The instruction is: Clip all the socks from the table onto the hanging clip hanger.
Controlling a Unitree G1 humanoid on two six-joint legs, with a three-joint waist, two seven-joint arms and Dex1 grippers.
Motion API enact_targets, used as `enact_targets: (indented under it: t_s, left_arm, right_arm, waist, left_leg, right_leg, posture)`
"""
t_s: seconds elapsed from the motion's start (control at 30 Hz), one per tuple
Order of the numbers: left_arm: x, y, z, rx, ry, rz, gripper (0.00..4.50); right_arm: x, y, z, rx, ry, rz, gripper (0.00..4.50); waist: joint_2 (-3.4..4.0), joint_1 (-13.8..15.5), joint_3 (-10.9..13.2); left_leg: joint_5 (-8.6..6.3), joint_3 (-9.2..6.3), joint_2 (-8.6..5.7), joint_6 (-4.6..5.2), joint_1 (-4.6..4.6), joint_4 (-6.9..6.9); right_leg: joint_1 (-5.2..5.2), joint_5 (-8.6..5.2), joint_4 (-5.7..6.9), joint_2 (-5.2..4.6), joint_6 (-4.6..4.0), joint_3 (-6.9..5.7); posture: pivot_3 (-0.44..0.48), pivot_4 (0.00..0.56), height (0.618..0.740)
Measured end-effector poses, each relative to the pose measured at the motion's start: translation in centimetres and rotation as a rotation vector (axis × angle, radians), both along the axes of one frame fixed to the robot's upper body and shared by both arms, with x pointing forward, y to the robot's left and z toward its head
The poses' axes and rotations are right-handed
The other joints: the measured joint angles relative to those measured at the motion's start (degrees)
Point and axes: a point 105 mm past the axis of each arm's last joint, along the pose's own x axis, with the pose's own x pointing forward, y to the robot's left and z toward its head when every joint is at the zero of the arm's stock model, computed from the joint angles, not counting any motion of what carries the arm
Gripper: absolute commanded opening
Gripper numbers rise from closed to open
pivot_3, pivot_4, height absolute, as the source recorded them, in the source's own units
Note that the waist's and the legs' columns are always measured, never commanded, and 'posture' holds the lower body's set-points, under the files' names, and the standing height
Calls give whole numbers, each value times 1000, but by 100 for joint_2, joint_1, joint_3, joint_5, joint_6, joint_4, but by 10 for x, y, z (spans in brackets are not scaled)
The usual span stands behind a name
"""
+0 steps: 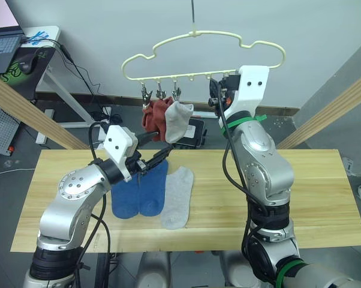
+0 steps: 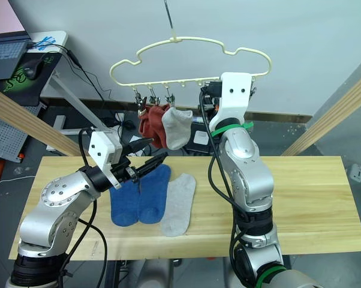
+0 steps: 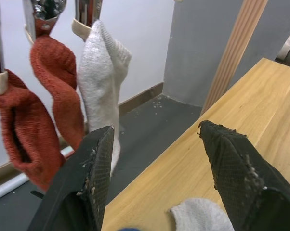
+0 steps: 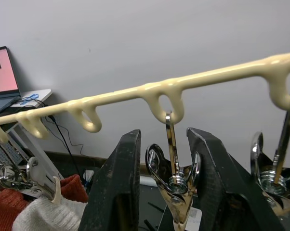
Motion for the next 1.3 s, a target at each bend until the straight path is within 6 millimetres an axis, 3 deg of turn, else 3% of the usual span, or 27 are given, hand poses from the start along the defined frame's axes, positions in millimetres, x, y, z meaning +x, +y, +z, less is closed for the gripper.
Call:
enact_targets:
  t_s: [0.2, 0.33, 0.47, 0.8, 1.03, 1.3]
  left_arm:
    - [0, 0, 0, -1, 0, 7, 3058]
    - [-1, 1, -2, -2, 6, 11, 3058]
    - [-1, 2, -3, -4, 9, 17, 3058]
    - [-3, 3, -5, -27, 15, 68, 3058]
    - [-9, 29, -26, -74, 60, 288, 4500]
    - [-3, 69, -57, -70, 144, 628, 4500]
  right_arm:
    - [0, 0, 1, 2, -6, 1, 1554]
    - [0, 0, 1, 5, -11, 0, 739]
    - [-1, 0, 2, 11, -16, 5, 255]
    - [-1, 2, 2, 23, -12, 21, 235]
    - [-2, 4, 3, 23, -13, 29, 235]
    - [-2, 6, 3, 24, -15, 41, 235]
  waist:
    - [0, -2, 0]
    - [0, -2, 0]
    - [0, -2, 0]
    - [0, -2, 0]
    - [0, -15, 0]
    - [-2, -11, 1]
  left_leg:
    - [0, 1, -1, 0, 0, 0]
    - [1, 1, -1, -1, 0, 0]
    - [0, 1, -1, -1, 0, 0]
    - [1, 0, -1, -1, 0, 0]
    - [0, 2, 2, -1, 0, -1]
    - [1, 0, -3, -1, 0, 2]
  right_leg:
    - [-1, 0, -1, 0, 0, 2]
    - [-1, 0, -1, 0, 0, 1]
    - [-1, 0, -1, 0, 0, 1]
    - [-1, 0, -1, -1, 0, 2]
    - [-2, 0, -2, -4, 0, 4]
    - [-2, 0, 5, -2, 0, 4]
  posture:
    - [-32, 412, 740]
    - [-33, 413, 740]
    - [-32, 414, 740]
    - [-33, 416, 740]
    - [-29, 420, 740]
    - [-29, 421, 740]
